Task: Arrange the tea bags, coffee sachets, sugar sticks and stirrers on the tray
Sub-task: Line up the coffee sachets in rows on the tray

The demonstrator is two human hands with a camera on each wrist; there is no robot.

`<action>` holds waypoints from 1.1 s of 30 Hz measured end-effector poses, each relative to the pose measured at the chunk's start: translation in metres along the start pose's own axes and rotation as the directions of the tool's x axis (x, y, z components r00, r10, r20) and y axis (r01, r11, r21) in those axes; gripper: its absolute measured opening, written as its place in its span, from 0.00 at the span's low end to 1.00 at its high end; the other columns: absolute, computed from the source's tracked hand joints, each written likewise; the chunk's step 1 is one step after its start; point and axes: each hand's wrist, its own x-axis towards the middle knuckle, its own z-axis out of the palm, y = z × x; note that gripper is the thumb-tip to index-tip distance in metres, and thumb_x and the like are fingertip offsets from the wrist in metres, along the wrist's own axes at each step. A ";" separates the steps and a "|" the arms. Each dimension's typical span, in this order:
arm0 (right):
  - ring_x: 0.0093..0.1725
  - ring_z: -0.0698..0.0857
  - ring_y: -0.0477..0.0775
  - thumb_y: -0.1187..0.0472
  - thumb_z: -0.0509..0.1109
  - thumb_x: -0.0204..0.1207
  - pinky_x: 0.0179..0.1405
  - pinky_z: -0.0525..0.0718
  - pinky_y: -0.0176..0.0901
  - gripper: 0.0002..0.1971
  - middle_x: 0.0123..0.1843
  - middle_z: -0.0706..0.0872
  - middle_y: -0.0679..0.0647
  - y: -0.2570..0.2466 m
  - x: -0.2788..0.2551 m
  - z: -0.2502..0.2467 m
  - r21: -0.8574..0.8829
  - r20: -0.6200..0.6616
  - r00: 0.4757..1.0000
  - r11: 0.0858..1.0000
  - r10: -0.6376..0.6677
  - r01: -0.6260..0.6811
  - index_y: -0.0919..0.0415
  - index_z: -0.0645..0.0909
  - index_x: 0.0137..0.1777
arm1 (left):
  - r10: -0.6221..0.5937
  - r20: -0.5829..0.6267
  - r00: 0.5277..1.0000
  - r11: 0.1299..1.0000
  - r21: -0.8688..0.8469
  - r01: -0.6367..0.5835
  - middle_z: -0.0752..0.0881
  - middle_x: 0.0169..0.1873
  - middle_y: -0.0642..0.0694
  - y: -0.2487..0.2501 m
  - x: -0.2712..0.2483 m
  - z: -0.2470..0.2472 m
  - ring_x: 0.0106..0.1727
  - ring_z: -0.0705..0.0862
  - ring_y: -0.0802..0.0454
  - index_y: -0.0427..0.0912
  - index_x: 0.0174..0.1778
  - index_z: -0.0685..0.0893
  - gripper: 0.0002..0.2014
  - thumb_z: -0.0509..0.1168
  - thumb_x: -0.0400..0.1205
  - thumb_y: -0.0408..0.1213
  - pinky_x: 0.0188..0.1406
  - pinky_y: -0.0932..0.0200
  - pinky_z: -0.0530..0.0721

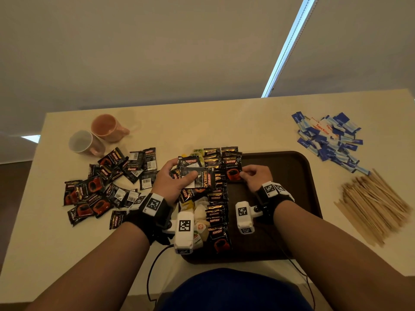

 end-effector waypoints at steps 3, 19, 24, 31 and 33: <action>0.53 0.85 0.50 0.64 0.75 0.78 0.62 0.84 0.47 0.11 0.43 0.84 0.43 0.001 -0.001 -0.002 0.021 -0.004 1.000 0.999 -0.027 0.027 0.58 0.87 0.59 | -0.002 0.011 1.000 1.000 -0.009 0.002 0.87 0.63 0.42 0.004 -0.002 0.001 0.62 0.87 0.33 0.70 0.57 0.84 0.42 0.89 0.46 0.62 0.58 0.29 0.85; 0.45 0.84 0.46 0.62 0.76 0.76 0.57 0.84 0.40 0.07 0.38 0.84 0.45 0.005 0.003 0.003 -0.258 0.024 0.994 0.960 -0.104 0.107 0.59 0.88 0.54 | 0.032 0.031 0.999 0.998 -0.049 -0.030 0.88 0.59 0.41 0.017 -0.012 0.004 0.56 0.90 0.35 0.69 0.50 0.85 0.36 0.89 0.45 0.57 0.56 0.29 0.87; 0.48 0.86 0.49 0.58 0.77 0.75 0.61 0.85 0.46 0.12 0.40 0.85 0.47 0.000 0.004 0.002 -0.292 0.011 0.991 0.948 -0.130 0.128 0.61 0.85 0.56 | 0.034 0.001 0.999 0.999 -0.032 -0.034 0.86 0.59 0.45 0.017 -0.011 0.004 0.58 0.89 0.38 0.68 0.52 0.82 0.28 0.88 0.61 0.47 0.57 0.32 0.88; 0.57 0.87 0.55 0.53 0.73 0.79 0.64 0.84 0.47 0.22 0.55 0.90 0.57 -0.009 0.011 0.002 -0.320 0.004 0.993 0.941 -0.117 0.112 0.63 0.80 0.70 | 0.002 -0.010 1.000 0.999 -0.035 -0.002 0.86 0.65 0.43 0.007 -0.003 0.002 0.64 0.86 0.34 0.72 0.56 0.84 0.42 0.89 0.43 0.62 0.58 0.30 0.86; 0.59 0.87 0.55 0.54 0.72 0.80 0.66 0.83 0.47 0.22 0.58 0.89 0.58 -0.012 0.011 0.002 -0.325 0.020 0.992 0.937 -0.126 0.125 0.63 0.80 0.71 | 0.004 -0.010 1.000 1.000 -0.026 -0.004 0.85 0.66 0.43 0.008 -0.003 0.002 0.65 0.85 0.33 0.73 0.57 0.84 0.42 0.89 0.45 0.62 0.58 0.28 0.85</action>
